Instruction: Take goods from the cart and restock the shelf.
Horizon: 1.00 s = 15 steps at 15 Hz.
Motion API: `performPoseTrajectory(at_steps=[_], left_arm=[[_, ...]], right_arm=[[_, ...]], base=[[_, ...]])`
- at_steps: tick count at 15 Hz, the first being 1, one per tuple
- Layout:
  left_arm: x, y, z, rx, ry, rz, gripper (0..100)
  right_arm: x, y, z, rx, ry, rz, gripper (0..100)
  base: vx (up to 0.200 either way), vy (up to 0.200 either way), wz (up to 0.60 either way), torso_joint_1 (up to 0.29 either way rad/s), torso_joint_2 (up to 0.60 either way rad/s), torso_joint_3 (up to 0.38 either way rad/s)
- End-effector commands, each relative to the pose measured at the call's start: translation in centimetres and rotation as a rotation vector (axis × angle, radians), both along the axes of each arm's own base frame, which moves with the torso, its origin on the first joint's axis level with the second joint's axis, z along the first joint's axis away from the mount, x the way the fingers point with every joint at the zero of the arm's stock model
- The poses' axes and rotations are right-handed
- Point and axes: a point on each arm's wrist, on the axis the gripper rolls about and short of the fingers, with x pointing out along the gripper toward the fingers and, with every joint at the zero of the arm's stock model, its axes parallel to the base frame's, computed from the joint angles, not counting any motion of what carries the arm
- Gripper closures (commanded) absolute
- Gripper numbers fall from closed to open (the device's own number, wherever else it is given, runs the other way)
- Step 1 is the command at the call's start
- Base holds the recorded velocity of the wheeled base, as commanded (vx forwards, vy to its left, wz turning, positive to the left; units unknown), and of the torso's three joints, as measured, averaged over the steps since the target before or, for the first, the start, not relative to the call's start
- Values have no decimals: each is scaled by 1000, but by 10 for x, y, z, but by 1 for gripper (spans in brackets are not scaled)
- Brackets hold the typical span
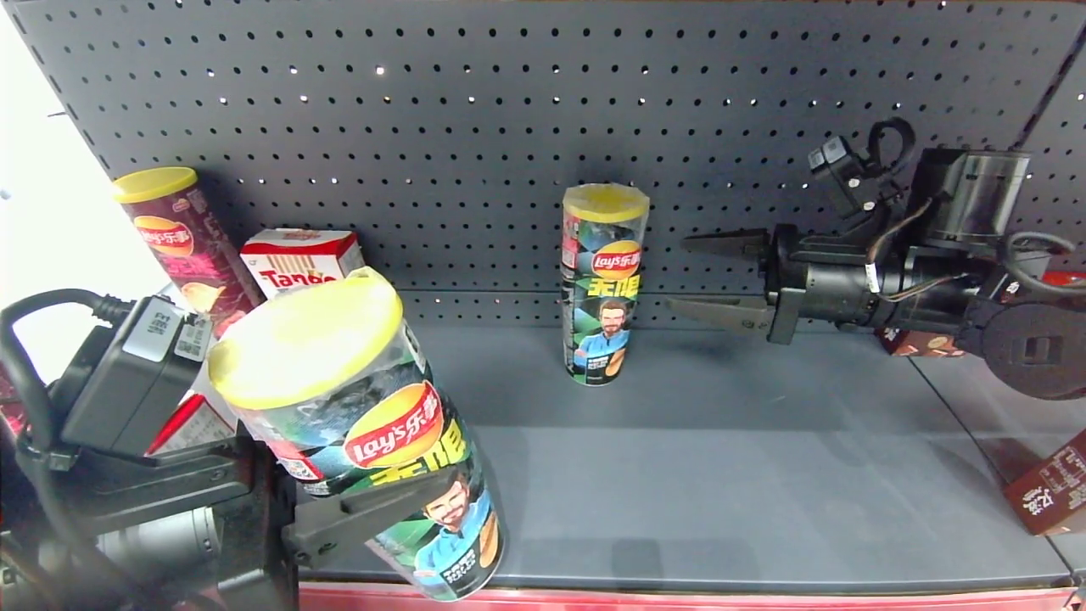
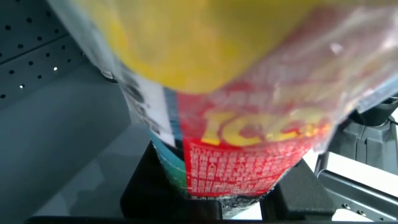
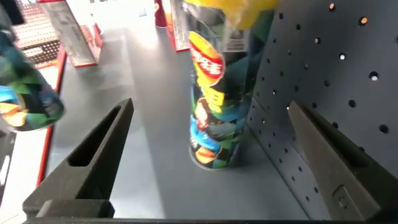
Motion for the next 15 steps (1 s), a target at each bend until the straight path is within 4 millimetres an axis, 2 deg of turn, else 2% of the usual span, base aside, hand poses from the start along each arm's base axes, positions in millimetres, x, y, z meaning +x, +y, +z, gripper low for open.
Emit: performPoseTrajectory(at_steps=[1,4,9,15], left_arm=[[0,0,0,-1,1,2,100],[1,0,0,1,1,1,100],[1,1,-1,1,4,8,100],[2,2,-1,1,4,20,100]], right_arm=[[12,6,-13,-11,30,3,0],[21,16,-24,-13,36,22,0],[25,33,-39,-28,72,60,0],[21,41,-43,-33,78,83,0]], base=[[0,0,0,0,0,0],[0,0,0,0,0,0],[0,0,0,0,0,0],[0,0,0,0,0,0]])
